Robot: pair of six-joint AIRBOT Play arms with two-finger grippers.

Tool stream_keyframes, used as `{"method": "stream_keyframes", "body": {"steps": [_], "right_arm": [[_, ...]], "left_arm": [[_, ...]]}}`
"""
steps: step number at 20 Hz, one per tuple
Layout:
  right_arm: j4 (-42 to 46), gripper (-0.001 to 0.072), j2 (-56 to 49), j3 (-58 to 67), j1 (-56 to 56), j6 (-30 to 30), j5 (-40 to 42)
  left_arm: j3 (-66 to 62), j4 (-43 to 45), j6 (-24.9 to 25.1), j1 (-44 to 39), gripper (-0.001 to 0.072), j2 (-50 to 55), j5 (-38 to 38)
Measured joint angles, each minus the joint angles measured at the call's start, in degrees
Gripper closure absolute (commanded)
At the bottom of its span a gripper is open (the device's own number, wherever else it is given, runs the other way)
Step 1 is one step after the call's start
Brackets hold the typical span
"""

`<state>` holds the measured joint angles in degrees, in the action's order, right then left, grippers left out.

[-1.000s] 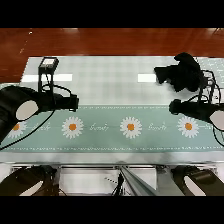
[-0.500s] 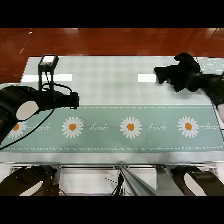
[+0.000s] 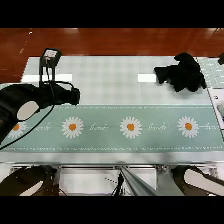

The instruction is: Fold the shirts.

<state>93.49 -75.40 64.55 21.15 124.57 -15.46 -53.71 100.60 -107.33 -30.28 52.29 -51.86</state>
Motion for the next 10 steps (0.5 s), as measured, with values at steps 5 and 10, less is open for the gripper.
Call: {"method": "stream_keyframes", "body": {"steps": [5,10], "right_arm": [[-5.29,0.0219,-9.86,4.02,-2.34,-0.83,-1.75],[-6.54,0.0219,-14.12,4.79,-3.54,-2.73,-8.00]], "left_arm": [[-0.02,0.15,0.24,0.00,0.0094,-0.02,1.09],[0.00,0.17,0.39,-0.02,0.0094,-0.02,1.49]]}}
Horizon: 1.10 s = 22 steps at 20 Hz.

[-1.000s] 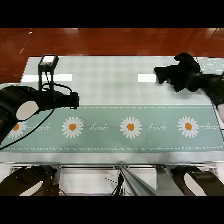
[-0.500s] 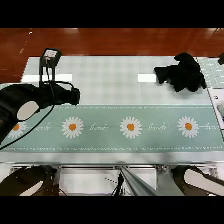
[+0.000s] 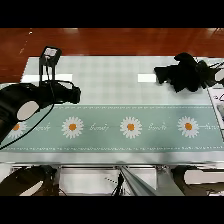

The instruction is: Fold the shirts.

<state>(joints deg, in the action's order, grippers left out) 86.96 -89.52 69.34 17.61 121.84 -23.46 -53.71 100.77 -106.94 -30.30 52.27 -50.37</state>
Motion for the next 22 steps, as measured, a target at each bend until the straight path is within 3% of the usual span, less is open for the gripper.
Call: {"method": "stream_keyframes", "body": {"steps": [5,6,7,8,14,22], "right_arm": [[-2.60,0.0225,-2.91,0.20,-0.24,-2.08,-2.36],[-4.52,0.0305,-3.76,0.17,-0.31,-3.06,-2.89],[-6.88,0.0474,-4.57,0.20,-0.42,-4.66,-3.37],[-9.53,0.0691,-5.31,0.20,-0.68,-6.95,-3.78],[-20.41,0.0686,-2.29,1.46,-1.88,-21.16,-4.68],[-27.19,0.0686,20.68,11.87,-2.16,-35.80,-5.66]], "left_arm": [[0.00,0.00,0.00,0.02,0.0094,0.00,0.07],[0.00,0.00,0.00,0.00,0.0094,0.00,0.11],[0.00,0.00,0.00,0.00,0.0094,0.00,0.20],[0.00,0.00,0.00,0.00,0.0094,0.00,0.48],[-1.05,0.00,-0.02,0.00,0.0100,-0.13,0.74],[-16.57,-0.04,-0.02,0.00,0.0099,-1.40,-0.74]]}}
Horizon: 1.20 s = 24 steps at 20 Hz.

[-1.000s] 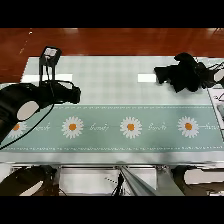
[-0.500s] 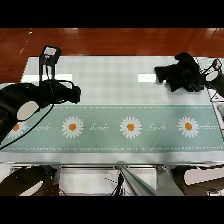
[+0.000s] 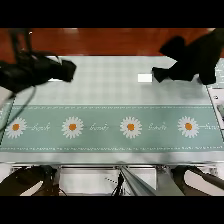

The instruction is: Fold the shirts.

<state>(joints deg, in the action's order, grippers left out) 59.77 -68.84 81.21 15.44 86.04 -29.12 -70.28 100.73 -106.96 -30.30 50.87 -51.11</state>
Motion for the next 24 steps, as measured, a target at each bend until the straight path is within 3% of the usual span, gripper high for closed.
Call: {"method": "stream_keyframes", "body": {"steps": [6,12,17,20,24], "right_arm": [[-4.37,0.0686,16.09,9.01,0.00,-4.07,-3.74],[-11.96,0.0686,23.56,13.31,0.00,-5.99,-7.67],[-21.64,0.0687,22.27,13.90,0.00,-8.44,-13.07],[-25.31,0.0687,18.80,14.01,-2.14,-9.92,-19.37],[-20.33,0.0686,11.74,14.01,-15.54,-10.47,-27.58]], "left_arm": [[-17.73,-1.57,-0.04,-0.17,0.0100,-5.55,-5.20],[-23.93,-3.50,-0.15,-0.17,0.0101,-13.79,-15.43],[-24.65,-6.34,-0.20,-0.17,0.0101,-16.35,-31.58],[-24.50,-7.61,-1.25,-0.17,0.0100,-16.72,-36.81],[-24.28,-8.35,-2.60,-0.09,0.0100,-16.74,-39.52]]}}
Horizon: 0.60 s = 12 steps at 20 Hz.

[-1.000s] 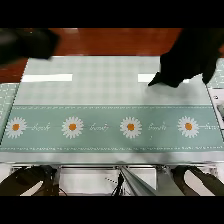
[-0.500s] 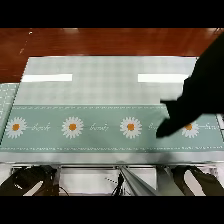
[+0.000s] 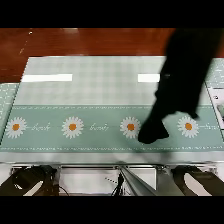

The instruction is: Fold the shirts.

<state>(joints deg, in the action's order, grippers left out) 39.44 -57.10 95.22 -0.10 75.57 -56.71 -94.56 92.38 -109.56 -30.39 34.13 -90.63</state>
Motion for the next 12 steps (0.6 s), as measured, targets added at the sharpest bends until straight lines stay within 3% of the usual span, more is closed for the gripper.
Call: {"method": "stream_keyframes", "body": {"steps": [8,10,11,12], "right_arm": [[20.63,0.0665,-18.25,-0.02,-40.02,3.41,-7.19],[23.37,0.0324,-22.40,-0.02,-45.40,4.07,-7.48],[24.30,0.0210,-23.98,-0.02,-46.99,4.46,-7.43],[25.27,0.0199,-25.42,-0.02,-48.13,4.57,-7.63]], "left_arm": [[6.01,0.85,-1.68,0.09,0.0100,0.15,-2.75],[8.98,0.96,-2.40,0.09,0.0100,0.15,-3.98],[10.47,1.05,-2.60,0.09,0.0099,0.15,-4.13],[12.22,1.05,-2.80,0.09,0.0097,0.15,-4.42]]}}
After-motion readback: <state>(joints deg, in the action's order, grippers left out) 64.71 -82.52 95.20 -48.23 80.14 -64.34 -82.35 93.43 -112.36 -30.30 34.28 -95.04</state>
